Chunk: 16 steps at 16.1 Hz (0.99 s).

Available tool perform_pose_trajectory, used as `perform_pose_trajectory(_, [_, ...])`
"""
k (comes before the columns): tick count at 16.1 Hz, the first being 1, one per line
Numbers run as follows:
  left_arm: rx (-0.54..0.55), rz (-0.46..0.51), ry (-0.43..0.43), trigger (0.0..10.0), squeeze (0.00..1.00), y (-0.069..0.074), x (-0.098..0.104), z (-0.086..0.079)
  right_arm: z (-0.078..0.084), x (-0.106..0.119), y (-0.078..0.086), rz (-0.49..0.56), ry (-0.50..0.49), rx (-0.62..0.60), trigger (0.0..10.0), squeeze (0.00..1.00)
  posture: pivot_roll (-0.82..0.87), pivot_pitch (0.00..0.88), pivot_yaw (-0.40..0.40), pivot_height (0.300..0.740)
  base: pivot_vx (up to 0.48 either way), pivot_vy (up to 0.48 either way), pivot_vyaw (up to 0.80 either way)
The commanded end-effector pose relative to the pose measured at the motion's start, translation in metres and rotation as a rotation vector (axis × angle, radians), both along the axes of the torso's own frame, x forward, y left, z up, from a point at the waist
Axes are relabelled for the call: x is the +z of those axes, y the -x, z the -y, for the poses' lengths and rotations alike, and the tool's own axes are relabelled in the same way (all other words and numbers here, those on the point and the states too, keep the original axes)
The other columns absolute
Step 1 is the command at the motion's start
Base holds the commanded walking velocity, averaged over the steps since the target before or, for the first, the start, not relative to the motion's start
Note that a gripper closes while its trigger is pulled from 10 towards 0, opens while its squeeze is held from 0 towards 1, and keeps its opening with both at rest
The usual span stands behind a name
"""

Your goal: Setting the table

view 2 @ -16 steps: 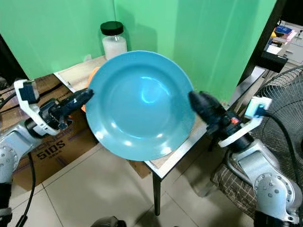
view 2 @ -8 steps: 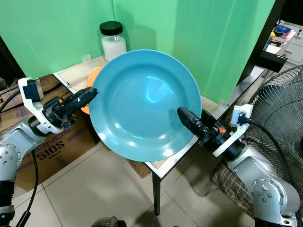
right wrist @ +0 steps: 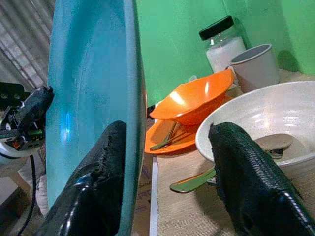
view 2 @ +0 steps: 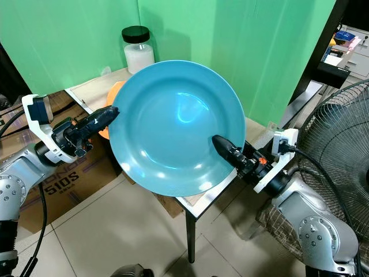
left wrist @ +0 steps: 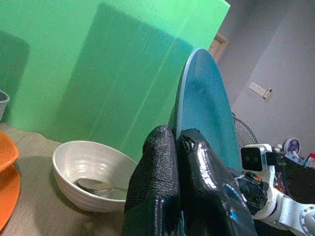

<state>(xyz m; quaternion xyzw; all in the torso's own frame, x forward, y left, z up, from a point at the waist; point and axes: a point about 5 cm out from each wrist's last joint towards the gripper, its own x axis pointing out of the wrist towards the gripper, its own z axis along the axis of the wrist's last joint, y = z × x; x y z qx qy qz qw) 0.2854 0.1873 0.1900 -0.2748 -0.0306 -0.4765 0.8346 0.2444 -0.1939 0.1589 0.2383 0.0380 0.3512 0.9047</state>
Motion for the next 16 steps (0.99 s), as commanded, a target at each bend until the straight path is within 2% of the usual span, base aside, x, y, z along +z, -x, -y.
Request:
perform_pose_trajectory(1, [-0.007, 0.056, -0.003, 0.0, 0.0, -0.002, 0.012, 0.002, 0.0, -0.001, -0.001, -0.006, 0.009, 0.001, 0.0, 0.0, 0.02, 0.0, 0.062, 0.74, 0.0, 0.0, 0.0])
perform_pose_trajectory(7, [-0.037, 0.042, -0.02, 0.0, 0.0, -0.001, 0.012, 0.005, 0.0, 0.0, 0.001, 0.003, -0.001, -0.002, 0.0, 0.0, 0.02, 0.0, 0.07, 0.74, 0.0, 0.0, 0.0])
perform_pose_trajectory(8, [-0.032, 0.046, -0.029, 1.7, 0.0, -0.001, 0.012, 0.006, 0.001, 0.001, 0.0, 0.008, -0.004, -0.012, 0.0, 0.0, 0.01, 0.0, 0.071, 0.74, 0.0, 0.0, 0.0])
perform_pose_trajectory(10, [0.014, 0.036, -0.045, 10.0, 0.0, -0.006, 0.012, 0.004, 0.005, 0.004, 0.001, 0.015, -0.008, -0.04, 0.0, 0.0, 0.01, 0.0, 0.077, 0.74, 0.0, 0.0, 0.0])
perform_pose_trajectory(11, [0.016, 0.016, -0.019, 10.0, 0.0, -0.007, 0.012, 0.005, 0.006, 0.005, 0.001, 0.012, -0.003, -0.057, 0.0, 0.0, 0.0, 0.0, 0.082, 0.74, 0.0, 0.0, 0.0])
perform_pose_trajectory(12, [0.015, 0.014, -0.013, 10.0, 0.38, -0.007, 0.013, 0.005, 0.007, 0.005, 0.002, 0.011, -0.003, -0.063, 0.0, 0.0, 0.0, 0.0, 0.084, 0.74, 0.0, 0.0, 0.0])
perform_pose_trajectory(13, [0.014, 0.016, -0.008, 10.0, 1.0, -0.008, 0.014, 0.005, 0.007, 0.006, 0.002, 0.009, -0.002, -0.075, 0.0, 0.0, -0.01, 0.0, 0.092, 0.74, 0.0, 0.0, 0.0])
perform_pose_trajectory(16, [0.018, 0.021, 0.004, 10.0, 1.0, -0.012, 0.016, 0.006, 0.006, 0.009, 0.003, 0.016, -0.012, -0.091, 0.0, 0.0, -0.01, 0.0, 0.098, 0.74, 0.0, 0.0, 0.0])
